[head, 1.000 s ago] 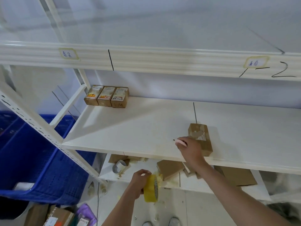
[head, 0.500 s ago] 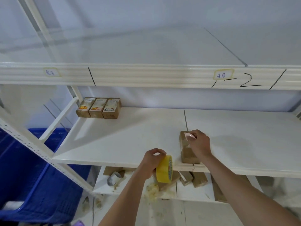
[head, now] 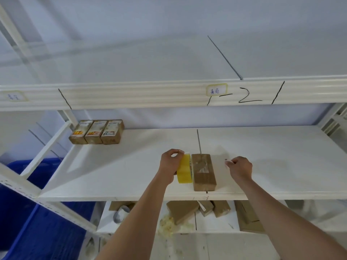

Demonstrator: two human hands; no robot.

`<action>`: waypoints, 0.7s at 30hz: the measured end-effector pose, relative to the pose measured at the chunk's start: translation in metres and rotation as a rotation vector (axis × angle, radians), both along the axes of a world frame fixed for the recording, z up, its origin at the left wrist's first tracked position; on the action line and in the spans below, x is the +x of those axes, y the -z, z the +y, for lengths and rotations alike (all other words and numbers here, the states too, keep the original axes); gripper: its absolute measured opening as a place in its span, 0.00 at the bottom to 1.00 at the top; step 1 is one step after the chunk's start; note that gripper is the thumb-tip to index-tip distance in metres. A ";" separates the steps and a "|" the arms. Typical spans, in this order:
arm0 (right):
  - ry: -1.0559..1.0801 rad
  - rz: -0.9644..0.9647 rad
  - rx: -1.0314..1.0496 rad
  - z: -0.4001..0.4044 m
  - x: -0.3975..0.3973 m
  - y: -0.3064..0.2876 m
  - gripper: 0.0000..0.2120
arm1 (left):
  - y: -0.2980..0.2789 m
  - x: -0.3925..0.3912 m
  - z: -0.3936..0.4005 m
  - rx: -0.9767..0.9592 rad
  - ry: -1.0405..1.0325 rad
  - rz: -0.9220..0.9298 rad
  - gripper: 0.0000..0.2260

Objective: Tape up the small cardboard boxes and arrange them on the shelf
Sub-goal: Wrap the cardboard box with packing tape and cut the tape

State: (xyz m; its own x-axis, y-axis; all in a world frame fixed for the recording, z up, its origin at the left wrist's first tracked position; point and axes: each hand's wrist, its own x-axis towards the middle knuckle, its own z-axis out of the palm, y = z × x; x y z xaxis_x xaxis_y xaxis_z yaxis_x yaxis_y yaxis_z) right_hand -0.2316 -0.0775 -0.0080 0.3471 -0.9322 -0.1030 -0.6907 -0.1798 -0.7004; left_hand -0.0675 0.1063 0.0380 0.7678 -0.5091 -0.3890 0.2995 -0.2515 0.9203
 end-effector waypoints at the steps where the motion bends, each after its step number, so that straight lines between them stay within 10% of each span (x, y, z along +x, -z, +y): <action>1: 0.026 0.031 0.020 -0.004 -0.004 0.002 0.25 | -0.001 0.000 -0.004 0.000 -0.006 0.007 0.07; 21: 0.029 0.404 -0.002 -0.018 0.009 0.019 0.13 | 0.000 0.006 -0.011 0.009 -0.075 0.010 0.10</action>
